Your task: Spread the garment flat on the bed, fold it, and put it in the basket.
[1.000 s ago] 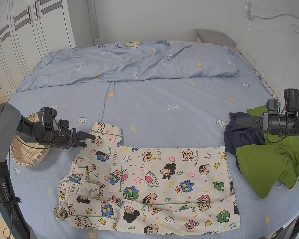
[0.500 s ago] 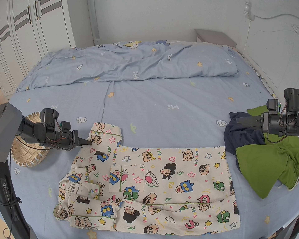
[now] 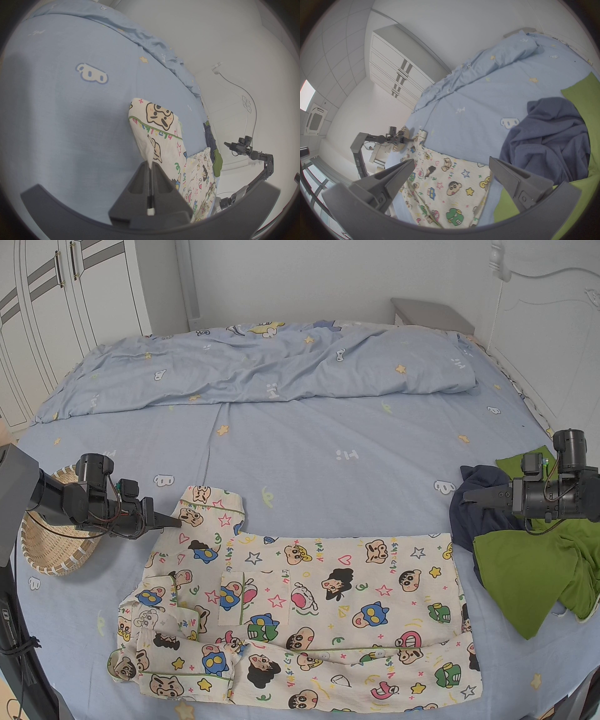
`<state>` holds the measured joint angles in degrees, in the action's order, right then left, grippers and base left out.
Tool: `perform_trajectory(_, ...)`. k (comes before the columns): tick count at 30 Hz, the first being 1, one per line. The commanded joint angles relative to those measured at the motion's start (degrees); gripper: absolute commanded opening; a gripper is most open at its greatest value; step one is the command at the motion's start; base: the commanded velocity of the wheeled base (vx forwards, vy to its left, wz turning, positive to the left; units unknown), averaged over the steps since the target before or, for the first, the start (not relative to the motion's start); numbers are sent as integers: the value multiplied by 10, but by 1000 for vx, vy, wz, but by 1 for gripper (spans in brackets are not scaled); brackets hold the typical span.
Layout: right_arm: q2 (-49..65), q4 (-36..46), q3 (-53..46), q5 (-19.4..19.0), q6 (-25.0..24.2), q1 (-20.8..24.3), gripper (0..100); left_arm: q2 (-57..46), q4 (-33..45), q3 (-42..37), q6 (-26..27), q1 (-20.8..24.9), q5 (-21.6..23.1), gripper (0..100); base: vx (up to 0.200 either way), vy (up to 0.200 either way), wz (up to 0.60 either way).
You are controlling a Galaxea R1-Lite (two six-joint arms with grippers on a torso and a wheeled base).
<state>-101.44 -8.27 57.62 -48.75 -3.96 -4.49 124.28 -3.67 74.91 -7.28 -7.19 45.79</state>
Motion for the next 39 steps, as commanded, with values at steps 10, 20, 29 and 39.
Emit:
perform_trajectory(10, -105, 0, 4, 53, 36, 37, 100, -7, -1, -2, 0, 4, 0, 0, 0, 0, 0)
perform_trajectory(20, -144, -20, 5, 59, 36, 45, 100, -7, -2, -1, 0, 4, 0, 0, 0, 0, 0)
perform_trajectory(29, -162, -56, 0, 59, 33, 42, 100, -7, -2, 0, 0, 4, -1, 0, 0, 0, 0)
perform_trajectory(39, -162, -57, -10, 59, 37, 45, 100, -7, -2, 0, 0, 3, -1, 0, 0, 0, 0)
